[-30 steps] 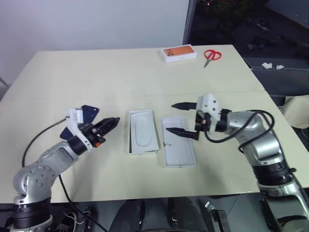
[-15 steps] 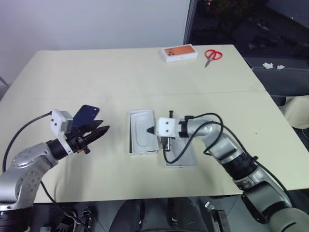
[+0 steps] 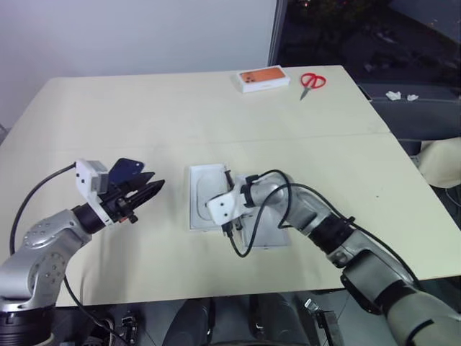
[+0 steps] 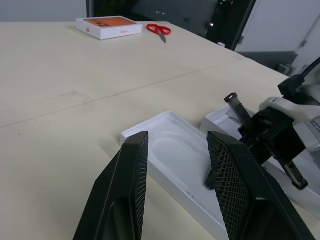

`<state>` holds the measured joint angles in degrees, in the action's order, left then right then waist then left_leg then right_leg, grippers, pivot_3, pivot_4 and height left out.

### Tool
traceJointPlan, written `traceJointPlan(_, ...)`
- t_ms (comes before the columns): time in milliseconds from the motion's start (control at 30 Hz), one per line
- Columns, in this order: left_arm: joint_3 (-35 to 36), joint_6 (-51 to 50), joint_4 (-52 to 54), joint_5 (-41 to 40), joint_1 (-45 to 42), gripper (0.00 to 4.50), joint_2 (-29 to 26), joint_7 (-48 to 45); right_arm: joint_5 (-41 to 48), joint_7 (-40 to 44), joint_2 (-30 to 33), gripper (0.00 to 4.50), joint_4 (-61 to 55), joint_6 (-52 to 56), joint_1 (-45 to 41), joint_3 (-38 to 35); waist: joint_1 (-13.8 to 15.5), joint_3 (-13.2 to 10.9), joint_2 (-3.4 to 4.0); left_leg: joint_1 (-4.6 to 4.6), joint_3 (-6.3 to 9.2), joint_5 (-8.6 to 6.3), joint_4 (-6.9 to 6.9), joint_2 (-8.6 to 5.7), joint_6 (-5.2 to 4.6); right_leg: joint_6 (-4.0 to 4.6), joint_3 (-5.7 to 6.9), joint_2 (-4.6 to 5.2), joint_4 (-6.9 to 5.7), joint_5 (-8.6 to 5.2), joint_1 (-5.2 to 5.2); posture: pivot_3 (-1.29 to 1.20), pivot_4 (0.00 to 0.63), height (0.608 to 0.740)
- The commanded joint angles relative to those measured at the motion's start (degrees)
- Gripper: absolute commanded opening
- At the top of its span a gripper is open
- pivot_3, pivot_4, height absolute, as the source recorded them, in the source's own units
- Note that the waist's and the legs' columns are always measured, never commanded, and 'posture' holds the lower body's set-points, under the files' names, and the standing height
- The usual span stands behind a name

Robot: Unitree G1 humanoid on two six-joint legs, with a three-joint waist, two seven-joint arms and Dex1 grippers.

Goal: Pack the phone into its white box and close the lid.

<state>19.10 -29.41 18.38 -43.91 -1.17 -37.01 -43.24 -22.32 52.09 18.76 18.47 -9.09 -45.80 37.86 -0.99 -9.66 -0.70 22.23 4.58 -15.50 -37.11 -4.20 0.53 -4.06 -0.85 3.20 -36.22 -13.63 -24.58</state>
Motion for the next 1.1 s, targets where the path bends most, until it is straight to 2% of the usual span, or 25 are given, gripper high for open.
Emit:
traceJointPlan(33, 1.04, 1.07, 1.56, -0.06, -0.89, 1.97, 0.31, 0.43, -1.06, -0.29, -2.05, 0.02, 2.02, 0.13, -1.83, -0.19, 0.0, 0.0, 0.0, -0.01, 0.01, 0.01, 0.02, 0.0, 0.02, 0.0, 0.0, 0.0, 0.0, 0.0, 0.0, 0.0, 0.15, 0.74)
traceJointPlan(300, 1.28, 1.25, 2.21, 0.4, -0.12, 1.97, 0.48, 0.41, -1.49, 1.23, -0.27, 0.02, 3.57, -2.04, -0.74, -0.65, 0.23, 0.0, 0.0, -0.01, 0.02, 0.01, 0.0, -0.02, 0.02, 0.0, 0.01, 0.0, 0.0, 0.0, 0.02, 0.0, 0.15, 0.74)
traceJointPlan(500, 0.99, 1.65, 1.28, 1.62, -0.17, 1.97, 0.13, -0.26, 8.11, 3.4, -1.4, 0.02, -1.61, 2.84, 0.13, -8.81, 0.16, 0.0, 0.01, -0.01, 0.02, 0.01, 0.01, -0.02, 0.01, 0.0, 0.0, 0.0, 0.0, 0.0, 0.02, 0.0, 0.15, 0.74)
traceJointPlan(733, 0.12, 0.26, 0.79, 2.3, -0.82, 1.97, -0.71, -1.06, 26.25, 4.62, -3.57, 0.02, -10.15, 20.77, 2.09, -23.28, 0.2, -0.02, 0.02, 0.0, 0.04, 0.0, 0.04, -0.01, 0.0, 0.0, 0.0, 0.0, 0.0, 0.0, 0.0, 0.0, 0.15, 0.74)
traceJointPlan(833, -0.04, 0.33, 0.09, 2.53, -1.53, 1.97, -0.76, -1.08, 31.13, 5.33, -2.78, 0.87, -14.27, 27.92, 4.41, -25.83, 0.42, -0.01, 0.02, 0.0, 0.05, -0.01, 0.04, -0.02, -0.01, 0.0, 0.01, 0.03, 0.01, 0.0, 0.04, 0.0, 0.15, 0.74)
traceJointPlan(1067, 0.09, 0.15, -2.36, 4.06, -1.91, 1.97, -0.87, -0.9, 36.53, 1.28, -3.52, 4.38, -18.6, 34.84, 5.99, -29.37, -0.01, -0.06, 0.1, 0.0, 0.03, -0.01, 0.11, 0.01, -0.01, 0.0, -0.01, 0.01, -0.01, 0.0, -0.06, 0.0, 0.15, 0.74)
traceJointPlan(1100, 0.41, -1.08, -3.06, 3.77, -2.78, 1.97, -0.88, 0.25, 36.14, 1.09, -3.22, 4.45, -18.97, 34.26, 5.96, -29.03, 0.07, -0.06, 0.1, 0.0, 0.04, -0.01, 0.12, 0.01, -0.01, 0.0, -0.01, 0.01, -0.01, 0.0, -0.06, 0.0, 0.15, 0.74)
